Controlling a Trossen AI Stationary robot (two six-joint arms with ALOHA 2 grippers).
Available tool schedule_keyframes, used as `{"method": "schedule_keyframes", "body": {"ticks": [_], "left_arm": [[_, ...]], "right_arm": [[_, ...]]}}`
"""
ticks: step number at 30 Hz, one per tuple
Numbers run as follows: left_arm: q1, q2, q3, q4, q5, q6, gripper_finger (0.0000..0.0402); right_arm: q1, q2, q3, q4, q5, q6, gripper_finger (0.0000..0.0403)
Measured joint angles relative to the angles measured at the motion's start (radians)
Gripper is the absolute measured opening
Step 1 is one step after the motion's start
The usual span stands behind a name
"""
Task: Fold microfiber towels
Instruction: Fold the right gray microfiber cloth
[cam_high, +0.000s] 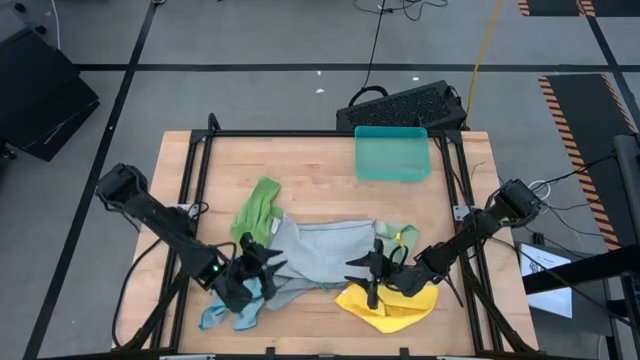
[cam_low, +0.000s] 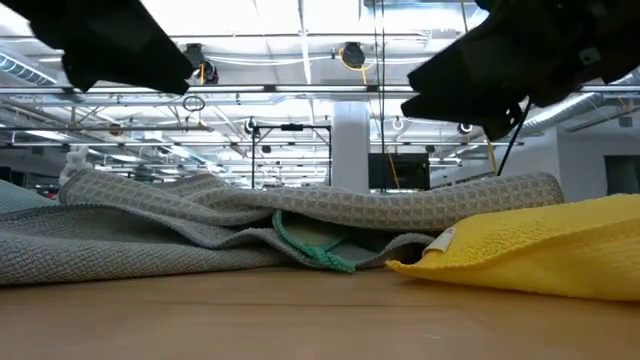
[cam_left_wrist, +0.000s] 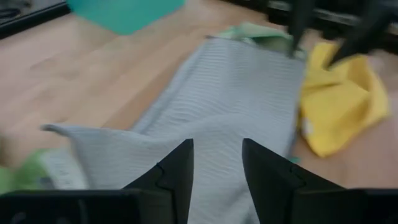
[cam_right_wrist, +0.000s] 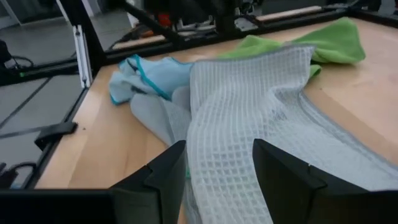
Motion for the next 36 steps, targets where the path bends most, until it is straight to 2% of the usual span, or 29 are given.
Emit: {"method": "schedule_keyframes", "body": {"ticks": [6,11,16,23,28,31,36], "left_arm": [[0.150,-0.035,0.000,-0.127,0.096,-0.029,0.0205],[0.273,-0.034,0.000,-0.191,0.134,-0.103,0.0263],[0.350,-0.032,0.000,-0.242,0.209,-0.153,0.0274],[0.386,0.034,0.000,-0.267,0.310,-0.229,0.0224],[0.387,0.071,-0.001,-0.261,0.322,-0.232,0.0175],[0.380,0.074,-0.001,-0.265,0.336,-0.218,0.0126],[0.347,0.074,-0.001,-0.325,0.340,-0.247,0.0019]], "right_arm": [[-0.004,0.001,0.002,0.015,0.004,0.010,0.0176],[-0.016,0.060,0.047,0.016,0.006,-0.010,0.0176],[-0.043,0.115,0.081,0.016,0.000,-0.017,0.0176],[-0.053,0.127,0.101,0.016,-0.027,-0.011,0.0176],[-0.052,0.127,0.104,0.015,-0.024,-0.010,0.0176],[-0.052,0.128,0.104,0.016,-0.024,-0.012,0.0176],[-0.052,0.129,0.104,0.014,-0.023,-0.026,0.0176]]}}
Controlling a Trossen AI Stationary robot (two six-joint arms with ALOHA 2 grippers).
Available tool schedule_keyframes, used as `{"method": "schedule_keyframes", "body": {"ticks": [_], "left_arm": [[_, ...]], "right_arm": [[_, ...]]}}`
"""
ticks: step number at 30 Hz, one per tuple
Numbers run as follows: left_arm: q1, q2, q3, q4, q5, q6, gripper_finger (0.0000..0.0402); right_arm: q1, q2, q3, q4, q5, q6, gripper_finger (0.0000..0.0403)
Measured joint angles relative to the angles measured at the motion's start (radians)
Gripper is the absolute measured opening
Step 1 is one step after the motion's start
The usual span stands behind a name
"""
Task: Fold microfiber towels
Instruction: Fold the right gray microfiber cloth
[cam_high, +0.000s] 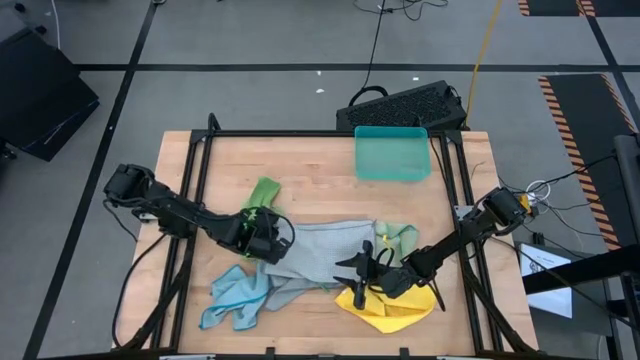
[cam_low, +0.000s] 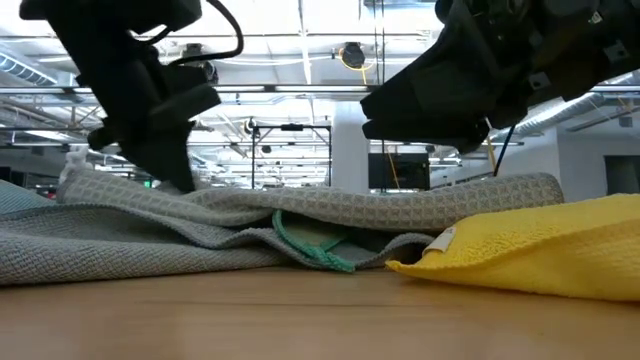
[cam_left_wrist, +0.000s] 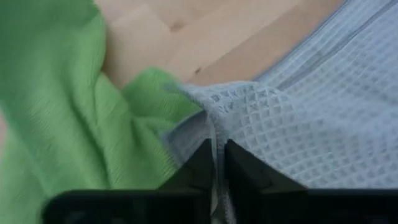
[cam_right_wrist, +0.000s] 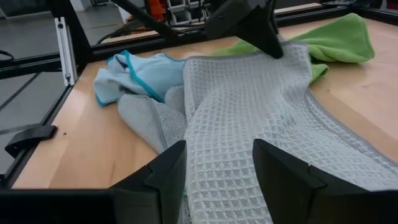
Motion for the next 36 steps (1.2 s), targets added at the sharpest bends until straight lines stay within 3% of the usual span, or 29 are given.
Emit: {"method": "schedule_keyframes", "body": {"ticks": [6,13,20,24,30,36], "left_arm": [[-0.049,0.000,0.000,-0.073,0.001,-0.094,0.0023],[-0.050,-0.004,0.000,-0.075,-0.052,-0.031,0.0033],[-0.067,-0.113,0.000,-0.155,0.027,0.027,0.0126],[-0.134,-0.175,0.000,-0.104,0.023,0.071,0.0177],[-0.296,-0.197,0.000,0.020,-0.086,0.252,0.0206],[-0.466,-0.085,0.001,0.256,-0.167,0.563,0.0208]], "right_arm": [[0.000,0.000,0.000,-0.030,0.000,0.002,0.0176],[0.004,0.000,0.000,-0.037,0.000,0.011,0.0176],[0.004,0.000,0.000,-0.049,-0.019,0.012,0.0176],[0.008,0.000,0.000,-0.055,-0.031,0.012,0.0176],[0.019,0.000,0.000,-0.058,-0.030,0.012,0.0176],[0.024,0.000,0.000,-0.071,-0.030,0.026,0.0176]]}}
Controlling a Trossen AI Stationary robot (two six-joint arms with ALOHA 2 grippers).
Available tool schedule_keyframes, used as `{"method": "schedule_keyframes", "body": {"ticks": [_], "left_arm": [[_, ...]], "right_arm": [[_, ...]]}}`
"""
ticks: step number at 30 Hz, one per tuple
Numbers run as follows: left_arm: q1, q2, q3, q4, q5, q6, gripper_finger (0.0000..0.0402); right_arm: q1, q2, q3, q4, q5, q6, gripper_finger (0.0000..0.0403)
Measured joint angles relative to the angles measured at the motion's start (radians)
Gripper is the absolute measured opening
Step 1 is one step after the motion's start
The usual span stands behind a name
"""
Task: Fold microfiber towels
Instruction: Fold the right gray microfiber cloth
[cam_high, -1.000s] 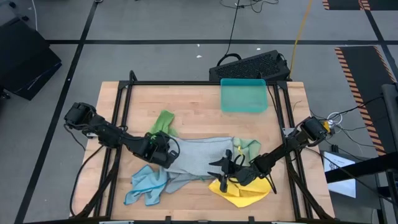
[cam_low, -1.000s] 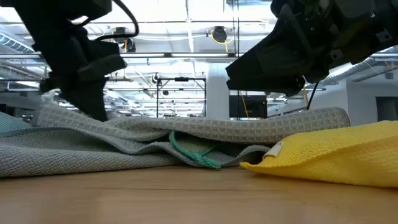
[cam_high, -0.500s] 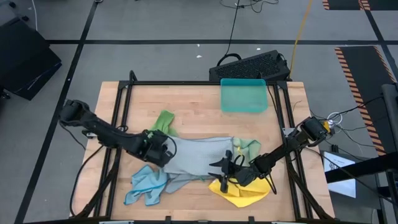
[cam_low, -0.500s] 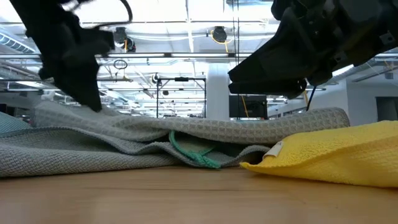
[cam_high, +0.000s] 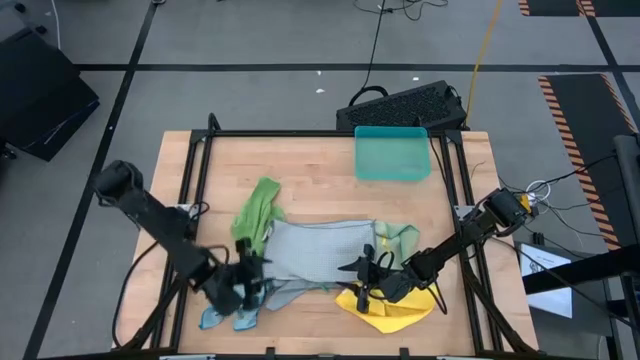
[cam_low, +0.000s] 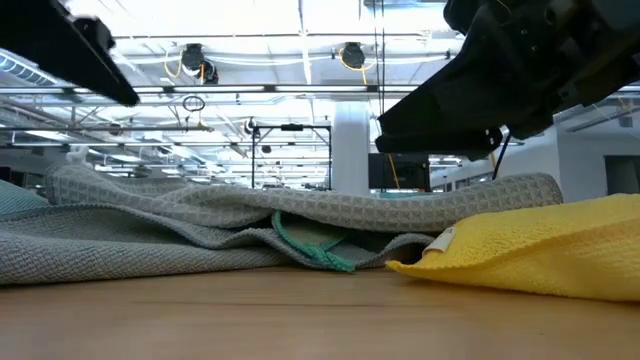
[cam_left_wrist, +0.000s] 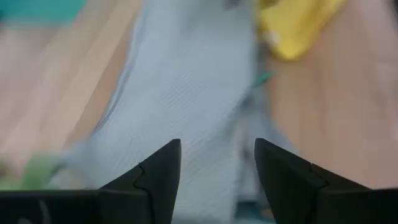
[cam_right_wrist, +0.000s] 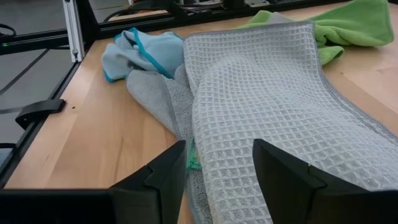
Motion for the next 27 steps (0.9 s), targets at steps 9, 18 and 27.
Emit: {"method": "schedule_keyframes", "body": {"ticks": [9,18,27], "left_arm": [[-0.093,0.187,-0.001,0.008,-0.108,0.193,0.0226],[-0.041,0.196,0.000,-0.141,-0.017,0.162,0.0221],[-0.005,0.196,0.000,-0.150,0.044,0.274,0.0079]], "right_arm": [[0.000,0.000,-0.001,-0.002,0.000,0.013,0.0176],[0.000,0.000,-0.001,-0.003,0.000,0.020,0.0176],[0.007,0.000,-0.001,-0.003,0.000,0.025,0.0176]]}}
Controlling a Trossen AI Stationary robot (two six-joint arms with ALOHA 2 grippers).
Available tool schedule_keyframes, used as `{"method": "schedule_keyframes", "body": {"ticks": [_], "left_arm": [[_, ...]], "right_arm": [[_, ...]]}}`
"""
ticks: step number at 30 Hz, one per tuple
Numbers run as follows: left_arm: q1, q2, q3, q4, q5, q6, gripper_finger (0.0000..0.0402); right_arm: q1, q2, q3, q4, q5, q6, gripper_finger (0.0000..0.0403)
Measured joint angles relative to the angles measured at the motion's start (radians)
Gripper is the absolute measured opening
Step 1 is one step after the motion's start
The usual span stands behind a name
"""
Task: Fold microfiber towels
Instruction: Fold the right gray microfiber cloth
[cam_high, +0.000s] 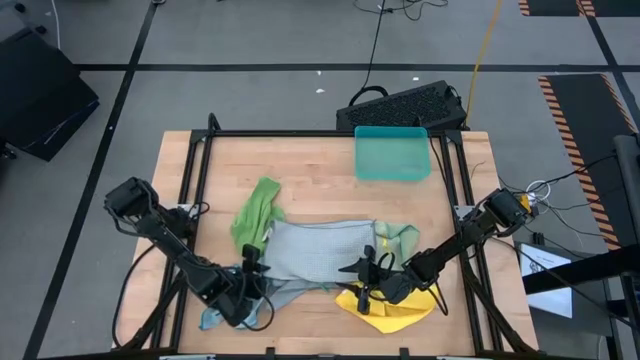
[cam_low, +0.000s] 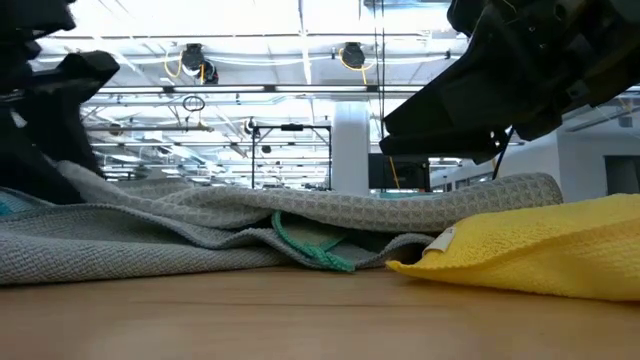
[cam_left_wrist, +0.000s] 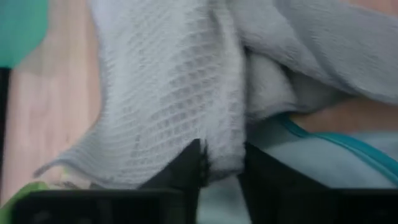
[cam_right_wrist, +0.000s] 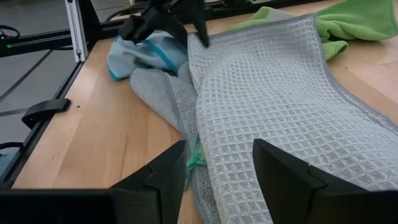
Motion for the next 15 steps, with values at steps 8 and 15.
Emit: {"method": "schedule_keyframes", "body": {"ticks": [8,15], "left_arm": [[-0.001,-0.087,0.036,-0.001,0.024,0.033,0.0017],[0.022,-0.180,0.070,0.003,0.017,0.088,0.0010]], "right_arm": [[0.000,0.015,0.127,-0.113,0.033,0.003,0.0176],[0.000,0.220,0.500,-0.220,0.120,-0.251,0.0194]]}}
